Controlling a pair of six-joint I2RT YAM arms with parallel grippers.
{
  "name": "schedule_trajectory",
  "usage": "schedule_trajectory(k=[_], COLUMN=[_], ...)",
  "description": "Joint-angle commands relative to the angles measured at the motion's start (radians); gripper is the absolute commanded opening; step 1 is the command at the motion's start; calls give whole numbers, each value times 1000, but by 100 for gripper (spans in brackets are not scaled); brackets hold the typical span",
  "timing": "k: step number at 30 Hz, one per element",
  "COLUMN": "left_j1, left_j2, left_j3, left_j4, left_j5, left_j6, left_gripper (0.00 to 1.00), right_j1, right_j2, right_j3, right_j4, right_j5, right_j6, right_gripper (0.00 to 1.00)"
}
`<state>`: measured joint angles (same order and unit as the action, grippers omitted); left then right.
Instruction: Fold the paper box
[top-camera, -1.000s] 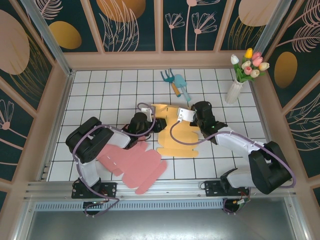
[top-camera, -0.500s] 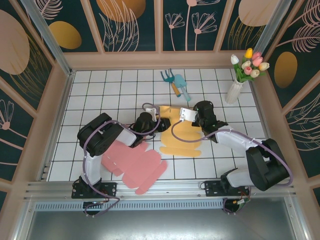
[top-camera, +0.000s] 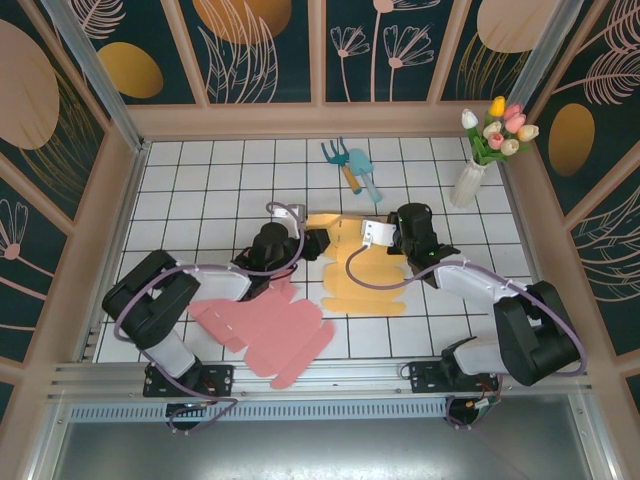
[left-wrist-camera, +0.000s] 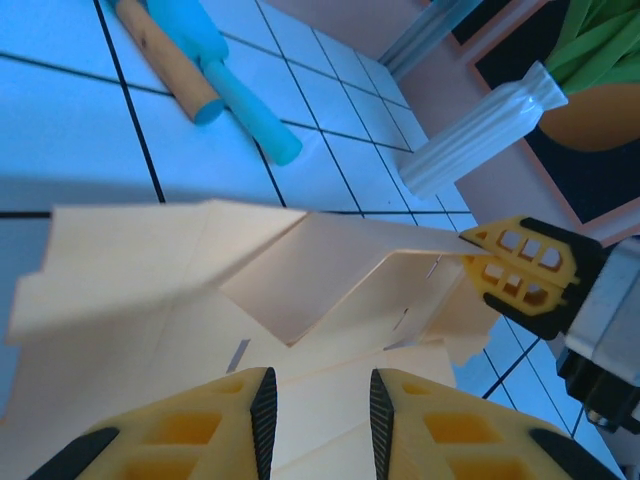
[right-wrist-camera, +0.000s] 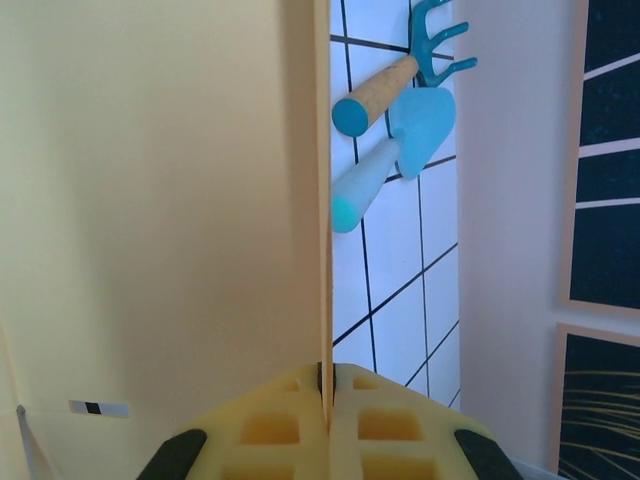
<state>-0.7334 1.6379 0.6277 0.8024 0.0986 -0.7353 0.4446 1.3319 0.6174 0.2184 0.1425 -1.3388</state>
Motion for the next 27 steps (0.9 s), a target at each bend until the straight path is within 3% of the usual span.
schedule_trajectory(k=[1, 5, 10, 15, 21, 27], left_j1=[-7, -1, 20, 52, 97, 98], left_j2=[-59, -135, -227, -299, -217, -140], left_j3=[-32, -66, -120, -177, -185, -122], left_j4=[-71, -117, -117, -120, -8, 32], left_j5=[-90, -219, -300, -477, -316, -259], left_j6=[77, 151, 233, 343, 489, 564], left_gripper=[33, 32, 29, 25, 23, 22], right_j1=[-3, -1, 10, 22, 18, 23], right_j2=[-36, -78, -109, -105, -121, -117], right_j3=[-28, -93, -167, -160, -156, -173], right_j4=[69, 168, 334, 368, 369, 388], right_j5=[-30, -29, -51, -52, -94, -103], right_j6=[-50, -155, -308, -326, -319, -351], right_gripper=[0, 0, 0, 0, 0, 0])
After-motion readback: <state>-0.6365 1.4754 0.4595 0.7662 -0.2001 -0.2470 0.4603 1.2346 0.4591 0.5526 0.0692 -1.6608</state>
